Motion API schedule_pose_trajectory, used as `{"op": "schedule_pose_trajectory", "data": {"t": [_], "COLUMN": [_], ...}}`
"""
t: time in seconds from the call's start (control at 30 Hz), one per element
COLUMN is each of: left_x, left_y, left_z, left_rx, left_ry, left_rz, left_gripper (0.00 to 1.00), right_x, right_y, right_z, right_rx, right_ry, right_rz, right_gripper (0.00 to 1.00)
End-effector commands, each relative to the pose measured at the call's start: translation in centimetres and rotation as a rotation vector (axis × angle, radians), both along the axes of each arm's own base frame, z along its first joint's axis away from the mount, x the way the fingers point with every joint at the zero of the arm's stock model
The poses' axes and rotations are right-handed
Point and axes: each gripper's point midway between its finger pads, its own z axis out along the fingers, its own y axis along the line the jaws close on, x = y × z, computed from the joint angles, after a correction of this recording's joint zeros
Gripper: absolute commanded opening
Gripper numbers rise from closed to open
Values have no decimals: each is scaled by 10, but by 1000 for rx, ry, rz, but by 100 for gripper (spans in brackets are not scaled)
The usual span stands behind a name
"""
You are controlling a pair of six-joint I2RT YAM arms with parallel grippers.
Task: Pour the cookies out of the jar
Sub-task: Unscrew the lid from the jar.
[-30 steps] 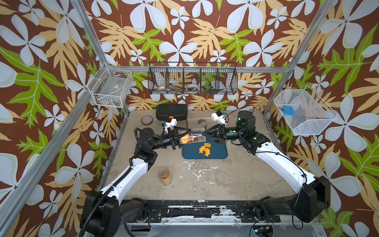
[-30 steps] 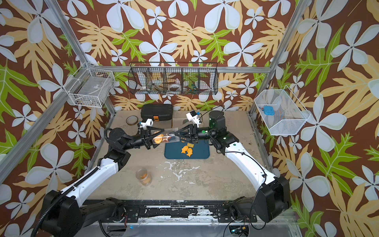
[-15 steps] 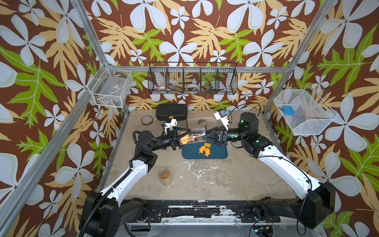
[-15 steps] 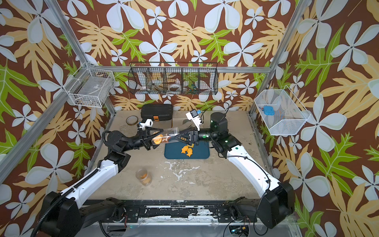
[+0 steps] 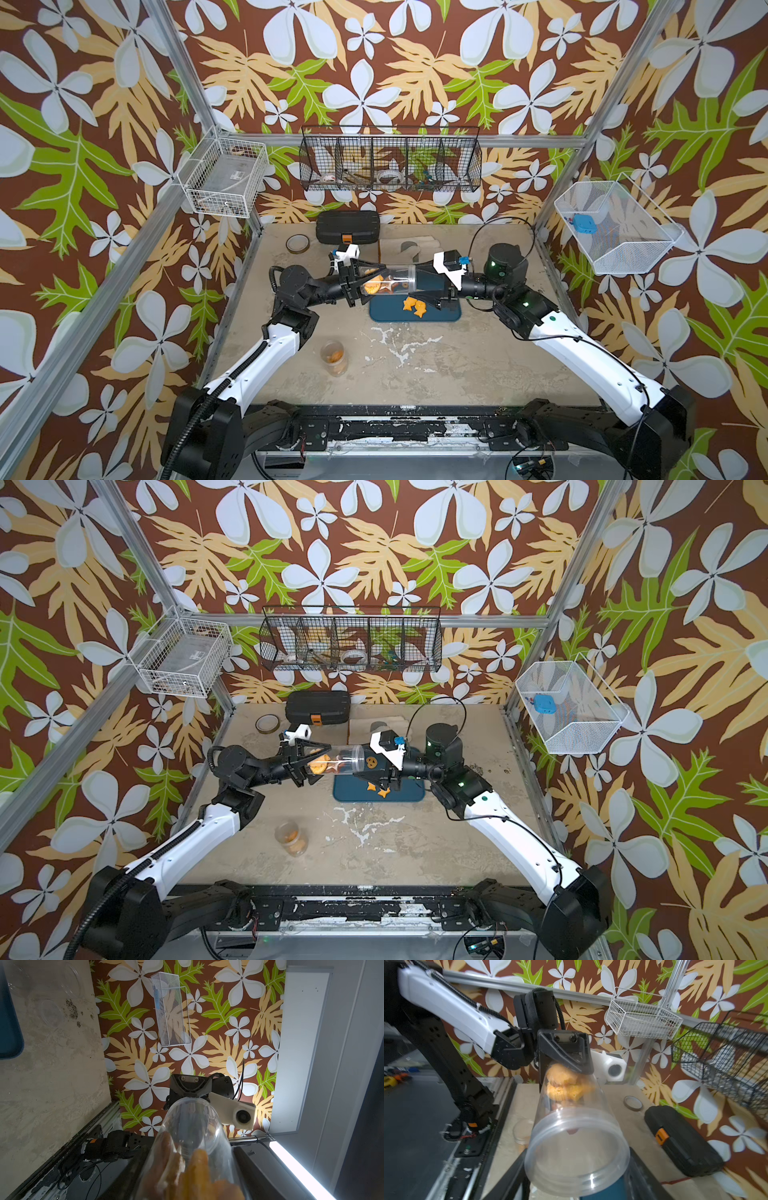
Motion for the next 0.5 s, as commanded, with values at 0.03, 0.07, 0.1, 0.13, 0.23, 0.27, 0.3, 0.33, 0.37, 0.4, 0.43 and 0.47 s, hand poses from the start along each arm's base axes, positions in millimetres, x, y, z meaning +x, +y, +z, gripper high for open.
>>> {"op": "schedule_pose_trajectory", "data": {"t": [0.03,0.07,0.1,0.13,0.23,0.27,0.3,0.33,0.37,0.4,0.43,0.47], "left_x": [5,5,6,6,6,7,8,8,10,10,12,13], "left_y": [-1,-1,-1,-1,-2,-2,-2,-2,-3,-3,-3,-3], "left_z": [-10,-11,-11,-12,-15,-16,-18,-18,-19,-20,-20,-20], "left_rx": [7,8,8,10,14,16,18,20,22,23,26,26], "left_ry": [75,78,78,78,89,90,95,94,99,98,101,101], "left_rz": [8,7,8,7,6,7,8,8,10,11,10,11], "left_gripper": [58,58,58,58,58,58,58,58,58,58,57,57], "right_x": [18,20,22,23,29,30,30,30,31,31,31,31], "right_y": [0,-1,-1,-2,-7,-8,-10,-11,-13,-14,-17,-19], "right_z": [17,18,18,18,15,13,12,11,8,6,4,2], "right_rx": [-77,-94,-114,-133,-203,-226,-239,-255,-273,-292,-311,-325], "right_ry": [-433,-478,-514,-553,-638,-662,-683,-703,-725,-750,-780,-808], "right_rz": [-117,-132,-142,-151,-195,-208,-220,-232,-246,-261,-282,-294], "right_gripper": [37,36,36,36,35,35,35,35,34,33,33,33]}}
